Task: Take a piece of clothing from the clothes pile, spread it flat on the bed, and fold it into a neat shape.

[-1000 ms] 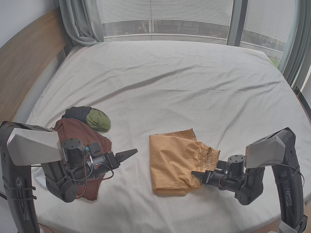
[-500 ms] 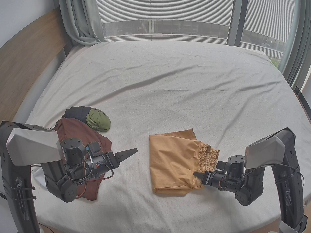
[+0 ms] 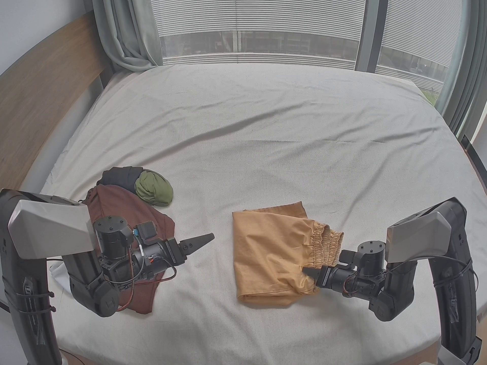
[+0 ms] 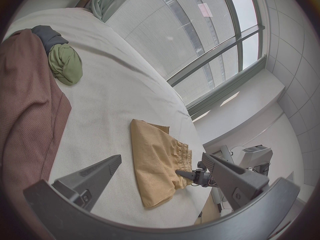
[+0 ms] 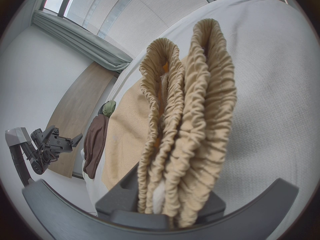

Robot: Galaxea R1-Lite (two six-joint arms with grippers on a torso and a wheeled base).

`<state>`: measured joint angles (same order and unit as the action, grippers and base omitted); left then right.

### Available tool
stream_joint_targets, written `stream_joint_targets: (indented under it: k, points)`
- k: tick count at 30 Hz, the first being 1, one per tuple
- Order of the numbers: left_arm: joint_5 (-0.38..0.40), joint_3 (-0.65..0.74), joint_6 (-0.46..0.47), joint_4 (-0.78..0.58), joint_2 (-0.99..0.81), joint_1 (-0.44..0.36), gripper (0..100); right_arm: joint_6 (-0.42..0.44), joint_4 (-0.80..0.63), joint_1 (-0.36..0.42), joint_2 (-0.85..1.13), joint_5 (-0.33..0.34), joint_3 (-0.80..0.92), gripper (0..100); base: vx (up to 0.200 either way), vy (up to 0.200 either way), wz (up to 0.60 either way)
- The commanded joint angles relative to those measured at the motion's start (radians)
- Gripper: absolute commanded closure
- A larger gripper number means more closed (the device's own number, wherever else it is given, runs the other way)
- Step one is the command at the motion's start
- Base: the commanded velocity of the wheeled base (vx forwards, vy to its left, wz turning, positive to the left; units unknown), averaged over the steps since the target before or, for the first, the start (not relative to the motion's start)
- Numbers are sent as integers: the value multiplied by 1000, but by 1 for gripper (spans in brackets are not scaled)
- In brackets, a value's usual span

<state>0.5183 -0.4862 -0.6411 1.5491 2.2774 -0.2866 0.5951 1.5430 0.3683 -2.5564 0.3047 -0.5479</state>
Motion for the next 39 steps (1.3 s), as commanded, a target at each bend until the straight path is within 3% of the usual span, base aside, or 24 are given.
stream_joint_targets:
  k: [1, 21, 27, 39]
  points:
    - [0, 0, -2, 0, 1, 1, 0, 0, 2, 0, 13, -1, 2, 100, 0, 0, 0]
    - [0, 6, -5, 0, -62, 10, 0, 51, 0, 58, 331, 16, 82, 100, 0, 0, 0]
    - [0, 8, -5, 0, -75, 10, 0, 60, -1, 63, 409, 48, 66, 100, 0, 0, 0]
    - [0, 8, -6, 0, -87, 9, 0, 77, -40, 73, 481, 50, -10, 100, 0, 0, 0]
